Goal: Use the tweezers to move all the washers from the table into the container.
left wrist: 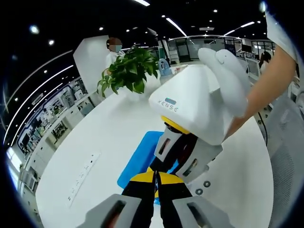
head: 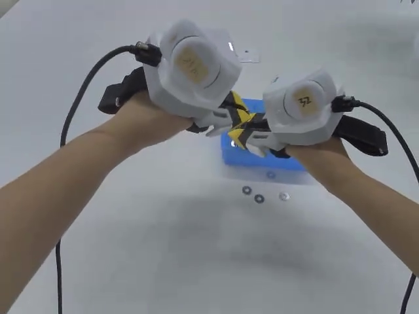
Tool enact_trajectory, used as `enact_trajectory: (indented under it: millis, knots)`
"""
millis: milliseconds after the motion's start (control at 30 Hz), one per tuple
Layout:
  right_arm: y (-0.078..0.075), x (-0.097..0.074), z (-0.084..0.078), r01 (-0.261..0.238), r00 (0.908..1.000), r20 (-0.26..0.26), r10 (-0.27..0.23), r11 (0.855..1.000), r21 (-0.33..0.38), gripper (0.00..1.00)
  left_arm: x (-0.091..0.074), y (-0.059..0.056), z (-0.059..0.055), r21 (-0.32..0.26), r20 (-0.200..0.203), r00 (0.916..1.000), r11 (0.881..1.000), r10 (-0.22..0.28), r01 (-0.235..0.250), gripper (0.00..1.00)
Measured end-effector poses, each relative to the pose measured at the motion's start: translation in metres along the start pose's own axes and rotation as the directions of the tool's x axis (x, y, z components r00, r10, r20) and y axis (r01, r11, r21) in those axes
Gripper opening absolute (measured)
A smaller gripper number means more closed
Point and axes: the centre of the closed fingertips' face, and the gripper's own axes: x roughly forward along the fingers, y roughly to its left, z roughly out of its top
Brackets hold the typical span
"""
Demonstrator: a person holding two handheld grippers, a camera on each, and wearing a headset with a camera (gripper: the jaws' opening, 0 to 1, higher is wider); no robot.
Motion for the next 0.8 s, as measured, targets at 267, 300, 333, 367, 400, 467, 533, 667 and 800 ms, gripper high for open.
enact_trajectory:
  millis: [267,300,333,367,400,467,533,667,800]
  knots:
    - [-0.003,-0.001,0.003,-0.022,0.9995,0.021,0.021,0.998,0.054,0.06,0.0,0.003,0.003,-0.043,0.018,0.9998,0.999,0.001,0.0,0.0]
    - [-0.002,-0.003,0.003,-0.019,0.9995,0.025,0.018,0.998,0.053,0.06,0.0,0.003,0.003,-0.041,0.017,0.9998,0.999,0.001,-0.001,0.0]
    - [-0.002,-0.005,0.004,-0.017,0.9995,0.027,0.015,0.999,0.052,0.06,-0.001,0.002,0.004,-0.036,0.015,0.9999,0.999,0.004,-0.004,0.0]
    - [-0.002,-0.008,0.006,-0.012,0.9994,0.033,0.011,0.999,0.048,0.06,-0.001,0.002,0.004,-0.035,0.013,0.9999,0.999,0.007,-0.006,0.0]
    - [-0.001,-0.01,0.007,-0.011,0.9992,0.039,0.009,0.999,0.046,0.06,-0.001,0.002,0.004,-0.035,0.011,0.9999,0.999,0.009,-0.008,0.0]
    - [0.0,-0.014,0.008,-0.01,0.9991,0.04,0.009,0.999,0.04,0.05,-0.002,0.001,0.004,-0.042,0.011,0.9999,0.999,0.008,-0.008,0.0]
    - [0.0,-0.018,0.008,-0.005,0.9991,0.042,0.004,1.0,0.031,0.05,-0.003,0.0,0.004,-0.017,-0.001,0.9999,1.0,0.016,-0.016,0.0]
    - [0.0,-0.029,0.013,0.013,0.998,0.062,-0.015,0.999,0.032,0.06,-0.014,-0.002,0.015,0.004,0.019,0.9996,1.0,0.02,-0.02,0.0]
    - [0.001,-0.04,0.02,0.024,0.9963,0.082,-0.025,0.999,0.022,0.07,-0.027,-0.007,0.024,0.029,0.034,0.9993,0.999,0.014,-0.015,0.0]
